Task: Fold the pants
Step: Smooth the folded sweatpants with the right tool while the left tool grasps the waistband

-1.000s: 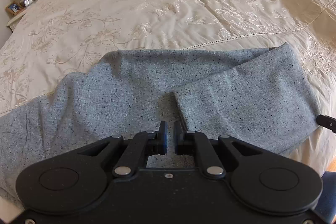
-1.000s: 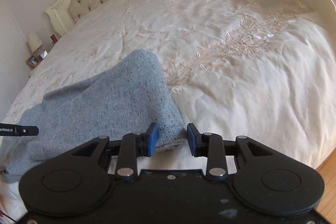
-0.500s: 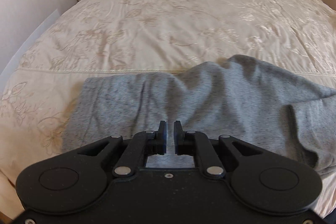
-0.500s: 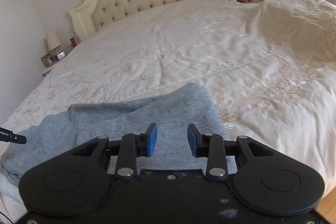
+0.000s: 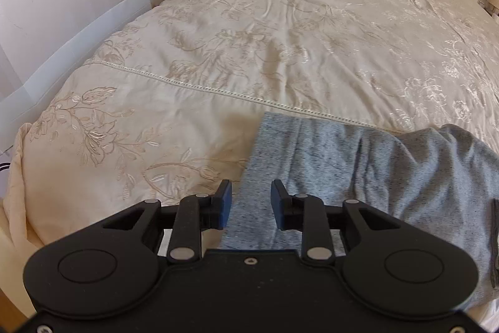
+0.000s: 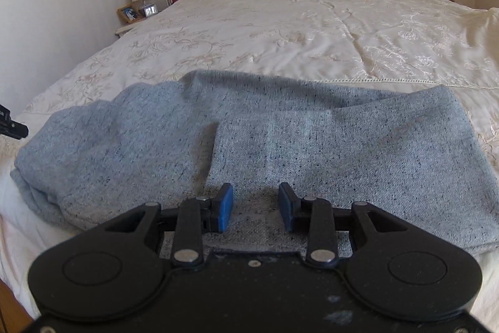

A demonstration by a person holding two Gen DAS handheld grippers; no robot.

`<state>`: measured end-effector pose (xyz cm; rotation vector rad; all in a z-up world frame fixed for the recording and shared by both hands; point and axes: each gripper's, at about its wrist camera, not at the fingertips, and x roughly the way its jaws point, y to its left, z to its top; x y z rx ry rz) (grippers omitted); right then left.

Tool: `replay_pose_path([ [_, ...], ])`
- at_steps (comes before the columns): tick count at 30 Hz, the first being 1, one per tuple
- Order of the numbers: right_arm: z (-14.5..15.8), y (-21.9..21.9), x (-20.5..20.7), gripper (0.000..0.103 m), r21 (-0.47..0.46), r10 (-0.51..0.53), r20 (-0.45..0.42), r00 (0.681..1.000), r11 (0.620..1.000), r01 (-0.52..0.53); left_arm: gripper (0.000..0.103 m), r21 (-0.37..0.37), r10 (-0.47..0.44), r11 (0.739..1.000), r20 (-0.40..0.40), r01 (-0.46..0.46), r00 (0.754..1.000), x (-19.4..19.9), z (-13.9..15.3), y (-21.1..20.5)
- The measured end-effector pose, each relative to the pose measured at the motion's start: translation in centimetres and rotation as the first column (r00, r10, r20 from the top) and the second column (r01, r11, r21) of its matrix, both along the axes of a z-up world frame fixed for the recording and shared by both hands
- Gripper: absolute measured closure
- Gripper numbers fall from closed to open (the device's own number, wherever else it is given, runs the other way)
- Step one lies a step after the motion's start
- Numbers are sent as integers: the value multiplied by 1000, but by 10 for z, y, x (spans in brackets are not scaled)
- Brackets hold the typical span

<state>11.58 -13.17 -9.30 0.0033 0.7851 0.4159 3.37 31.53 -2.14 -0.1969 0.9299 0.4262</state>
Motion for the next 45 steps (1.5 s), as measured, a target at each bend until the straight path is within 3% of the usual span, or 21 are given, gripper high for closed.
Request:
replay_pose_path([
  [4,-4,-1,1,67,14,-17,-7,1000,1000,17,59,14,-6,1000,-55,7,998,5,-19,15],
  [7,-4,-4,4,68,32,-27,-28,999,999,28,58,-56,-21,998,-110,15,994,8,-40,25],
  [13,-5,0,6,68,11,-18,-31,999,1000,18,58,-170,-35,985,-78,22,996,0,-44,35],
  [20,-6,1,6,67,12,-25,-32,999,1000,25,58,-357,-36,934,-68,9,997,-10,-47,54],
  [30,-7,2,6,63,10,-28,-33,999,1000,28,56,-397,-45,918,-73,12,996,1,-64,58],
  [34,-7,1,5,63,8,-24,-29,999,1000,24,56,-454,-37,891,-67,3,997,1,-66,67],
  [39,-7,0,5,63,11,-24,-29,999,1000,24,82,-503,-41,864,-39,16,998,-10,-58,68],
  [42,-7,0,5,63,11,-20,-30,999,1000,20,86,-501,-8,866,-15,-1,1000,-14,-44,63],
  [45,-7,-1,5,63,17,-18,-34,999,1000,19,88,-462,-34,886,34,46,999,-13,-22,46],
])
